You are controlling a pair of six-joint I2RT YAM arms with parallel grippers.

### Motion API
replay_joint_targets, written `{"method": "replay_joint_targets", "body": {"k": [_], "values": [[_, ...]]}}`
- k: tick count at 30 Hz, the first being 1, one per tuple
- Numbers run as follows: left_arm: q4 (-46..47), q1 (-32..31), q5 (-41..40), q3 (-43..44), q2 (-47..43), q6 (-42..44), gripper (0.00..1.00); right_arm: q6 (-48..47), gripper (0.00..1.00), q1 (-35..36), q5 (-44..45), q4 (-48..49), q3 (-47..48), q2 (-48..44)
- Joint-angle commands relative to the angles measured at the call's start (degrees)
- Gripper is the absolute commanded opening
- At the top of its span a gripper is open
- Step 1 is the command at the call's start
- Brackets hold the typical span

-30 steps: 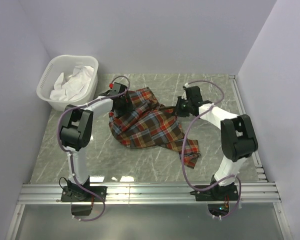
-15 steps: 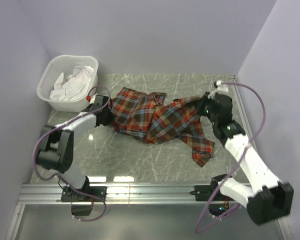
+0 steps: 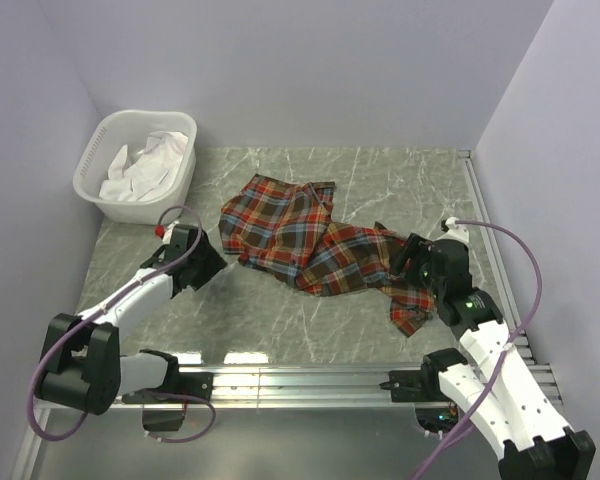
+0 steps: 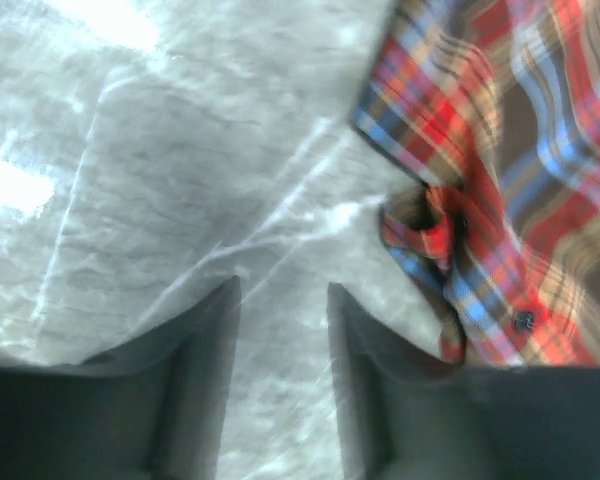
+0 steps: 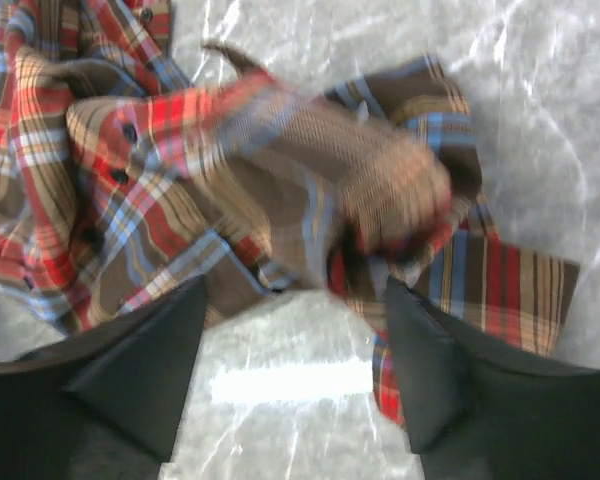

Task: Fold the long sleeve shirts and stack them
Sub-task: Flatten the shirt out

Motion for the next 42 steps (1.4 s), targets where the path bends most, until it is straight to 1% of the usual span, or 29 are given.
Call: {"method": "replay_joint_targets", "body": {"k": [1, 3, 4, 6, 7, 8, 9, 10, 11, 12, 13, 14, 15, 16, 19, 23, 25, 29, 31, 33, 34, 36, 37, 39, 41, 42], "values": [[0.57, 0.09, 3.14, 6.16, -1.99, 3.71, 0.69, -1.18, 0.82, -0.16, 0.11, -3.77, 3.87, -2.04], [-0.57, 0.09, 3.76, 9.95, 0.99, 5.65, 0.80, -2.59, 0.84, -0.16, 0.20, -3.86, 7.28, -0.47], [-1.18, 0.09, 3.41, 14.58, 4.66, 7.40, 0.86, -3.47, 0.85, -0.16, 0.81, -4.12, 8.44, 0.41], [-3.12, 0.09, 2.35, 19.70, 8.98, 8.81, 0.89, -3.92, 0.85, -0.24, 0.99, -4.04, 11.25, 3.40], [-3.47, 0.09, 1.83, 25.12, 11.35, 10.56, 0.90, -4.18, 0.85, -0.07, 1.16, -3.34, 11.87, 4.28], [-4.52, 0.09, 0.08, 28.13, 16.68, 11.28, 0.91, -4.09, 0.86, -0.07, 1.69, -2.90, 12.31, 5.68], [-4.97, 0.09, -0.28, 31.21, 19.61, 11.98, 0.90, -3.92, 0.86, -0.07, 1.78, -2.46, 13.01, 6.39], [-5.67, 0.09, -0.72, 37.59, 22.51, 13.46, 0.90, -3.57, 0.86, -0.07, 1.95, -1.93, 13.37, 7.01], [-6.46, 0.09, -1.42, 40.96, 28.54, 14.09, 0.90, -3.65, 0.86, -0.16, 1.69, -1.66, 13.63, 8.40], [-8.38, 0.09, -2.73, 44.47, 31.64, 14.70, 0.90, -3.65, 0.87, -0.16, 1.60, -1.57, 14.42, 9.11], [-9.09, 0.09, -3.18, 51.03, 36.98, 15.58, 0.90, -4.00, 0.87, -0.16, 1.69, -1.57, 14.77, 9.73], [-9.71, 0.00, -3.71, 54.15, 39.39, 15.85, 0.89, -4.09, 0.88, -0.16, 1.95, -1.75, 15.13, 10.96], [-11.11, -0.09, -5.11, 60.09, 41.76, 16.03, 0.89, -4.53, 0.88, -0.16, 2.48, -2.01, 15.65, 11.40], [-11.64, -0.17, -5.82, 62.94, 45.70, 16.12, 0.89, -4.62, 0.88, -0.16, 2.74, -2.01, 15.83, 11.67], [-12.62, -0.52, -9.15, 71.63, 50.82, 14.81, 0.87, -4.88, 0.88, -0.16, 1.87, -0.79, 15.13, 11.59], [-12.35, -1.75, -13.37, 78.69, 58.28, 12.78, 0.84, -4.71, 0.88, -0.16, -0.24, 0.97, 12.59, 10.27], [-11.65, -2.54, -13.82, 81.14, 60.23, 13.04, 0.83, -5.06, 0.88, -0.07, -1.12, 1.24, 11.44, 10.18], [-12.52, -4.83, -17.32, 83.44, 65.07, 15.15, 0.81, -5.24, 0.88, -0.07, -2.35, 1.85, 9.60, 9.91], [-14.02, -5.71, -17.86, 82.05, 65.51, 14.98, 0.79, -4.97, 0.88, -0.07, -3.31, 2.90, 8.98, 9.65], [-13.59, -6.15, -17.69, 79.15, 64.55, 14.36, 0.77, -4.71, 0.88, -0.16, -4.54, 3.43, 8.45, 9.65], [-13.24, -6.32, -17.78, 75.40, 62.89, 13.84, 0.76, -4.62, 0.88, -0.07, -4.72, 3.61, 8.36, 9.65], [-11.92, -6.50, -18.04, 71.51, 61.04, 13.66, 0.76, -4.79, 0.88, 0.02, -4.81, 3.44, 8.45, 9.74], [-12.17, -6.50, -17.95, 68.01, 59.12, 13.48, 0.76, -4.97, 0.88, -0.07, -4.73, 3.18, 8.62, 9.56], [-12.97, -6.50, -18.13, 64.92, 57.17, 13.13, 0.75, -5.32, 0.88, -0.07, -4.46, 2.82, 8.98, 9.21], [-13.41, -6.50, -17.95, 59.03, 53.66, 12.69, 0.74, -5.41, 0.88, -0.07, -4.29, 2.56, 8.98, 8.51], [-13.06, -6.68, -17.60, 53.53, 52.17, 12.51, 0.73, -5.41, 0.88, -0.07, -4.55, 2.38, 8.98, 8.33]]}}
